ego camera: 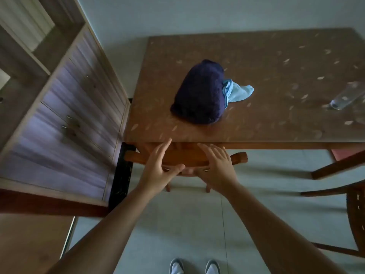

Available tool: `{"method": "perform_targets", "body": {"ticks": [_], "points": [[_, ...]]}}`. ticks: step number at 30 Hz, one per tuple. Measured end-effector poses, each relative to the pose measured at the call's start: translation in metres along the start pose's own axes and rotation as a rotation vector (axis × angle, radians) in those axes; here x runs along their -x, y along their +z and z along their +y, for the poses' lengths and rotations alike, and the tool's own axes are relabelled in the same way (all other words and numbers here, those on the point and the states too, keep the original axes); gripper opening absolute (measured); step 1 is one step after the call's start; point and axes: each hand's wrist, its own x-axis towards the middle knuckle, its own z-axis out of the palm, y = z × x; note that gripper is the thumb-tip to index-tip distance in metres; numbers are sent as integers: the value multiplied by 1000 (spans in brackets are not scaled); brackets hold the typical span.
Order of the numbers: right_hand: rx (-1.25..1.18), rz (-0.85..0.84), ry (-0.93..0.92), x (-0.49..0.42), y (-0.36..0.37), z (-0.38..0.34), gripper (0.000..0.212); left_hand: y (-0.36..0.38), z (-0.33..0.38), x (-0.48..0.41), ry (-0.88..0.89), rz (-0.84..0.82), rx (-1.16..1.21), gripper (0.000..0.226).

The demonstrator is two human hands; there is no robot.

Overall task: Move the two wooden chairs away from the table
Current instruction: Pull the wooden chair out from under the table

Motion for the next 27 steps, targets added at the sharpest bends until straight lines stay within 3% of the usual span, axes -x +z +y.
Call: {"method": "perform_targets", "body": {"ticks": [2, 5, 7, 10, 14, 27], "points": [[261, -79, -70, -8, 4, 6, 106, 4, -9, -8, 100, -19, -198, 109], [410, -122, -93, -21, 11, 22, 81, 6, -25, -22, 112, -124, -537, 107], [478, -95, -105, -29, 12, 29, 49, 2, -33, -34, 68, -196, -694, 97], [551, -114, -71, -38, 10, 29, 9, 3, -36, -46, 84, -206, -797, 59], [603, -182, -31, -42, 7, 26, 12, 5, -28, -52, 64, -233, -919, 14], [607, -215, -48, -42, 5, 23, 12, 7, -29, -53, 51, -242, -935, 14]]}}
